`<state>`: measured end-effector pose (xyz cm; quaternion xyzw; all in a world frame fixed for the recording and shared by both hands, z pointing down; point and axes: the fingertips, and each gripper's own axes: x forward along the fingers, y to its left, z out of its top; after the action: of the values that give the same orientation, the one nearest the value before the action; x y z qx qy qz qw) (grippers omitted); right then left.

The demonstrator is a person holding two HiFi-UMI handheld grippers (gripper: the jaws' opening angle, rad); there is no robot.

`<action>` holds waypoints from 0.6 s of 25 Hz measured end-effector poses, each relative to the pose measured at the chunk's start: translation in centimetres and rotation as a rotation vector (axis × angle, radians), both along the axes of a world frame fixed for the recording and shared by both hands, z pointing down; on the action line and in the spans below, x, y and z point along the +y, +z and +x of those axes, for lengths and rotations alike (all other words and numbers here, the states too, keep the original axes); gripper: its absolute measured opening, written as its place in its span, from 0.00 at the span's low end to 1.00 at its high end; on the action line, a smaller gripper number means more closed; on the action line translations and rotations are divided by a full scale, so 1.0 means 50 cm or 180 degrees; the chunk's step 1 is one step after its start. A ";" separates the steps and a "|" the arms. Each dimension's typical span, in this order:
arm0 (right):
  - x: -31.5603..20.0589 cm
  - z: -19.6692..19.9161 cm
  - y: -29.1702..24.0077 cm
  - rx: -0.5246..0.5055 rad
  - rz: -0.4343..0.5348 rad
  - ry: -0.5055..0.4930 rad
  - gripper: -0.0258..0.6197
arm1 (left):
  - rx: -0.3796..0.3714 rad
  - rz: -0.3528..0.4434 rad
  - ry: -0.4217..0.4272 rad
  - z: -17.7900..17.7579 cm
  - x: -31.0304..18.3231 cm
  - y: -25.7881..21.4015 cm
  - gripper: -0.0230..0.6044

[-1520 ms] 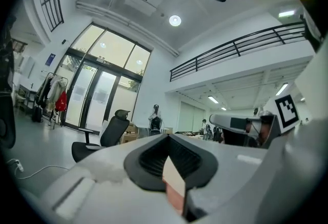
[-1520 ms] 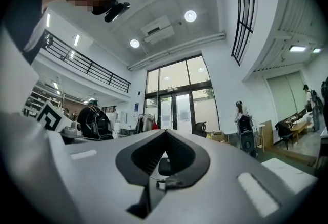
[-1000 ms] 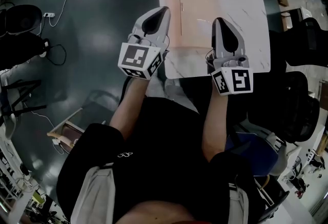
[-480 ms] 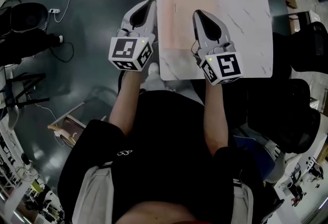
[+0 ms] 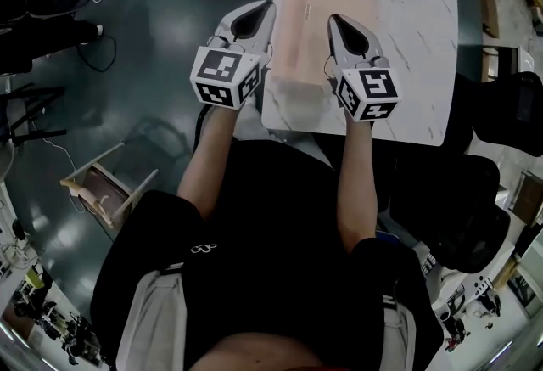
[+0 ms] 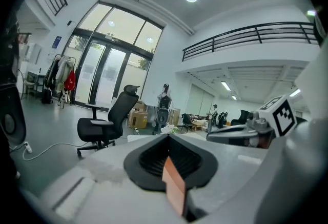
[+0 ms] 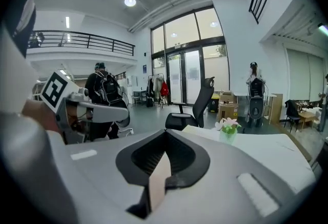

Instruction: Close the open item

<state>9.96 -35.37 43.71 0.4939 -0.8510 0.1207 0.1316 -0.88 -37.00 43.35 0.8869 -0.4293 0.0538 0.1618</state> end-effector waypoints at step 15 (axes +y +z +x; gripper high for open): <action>-0.057 -0.011 0.156 0.0443 -0.0724 -0.0171 0.03 | -0.0101 -0.0498 0.0328 0.029 -0.001 0.095 0.03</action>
<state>9.42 -38.22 51.51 0.4599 -0.8336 0.1781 0.2487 0.57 -37.07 48.09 0.8915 -0.3801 0.1094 0.2207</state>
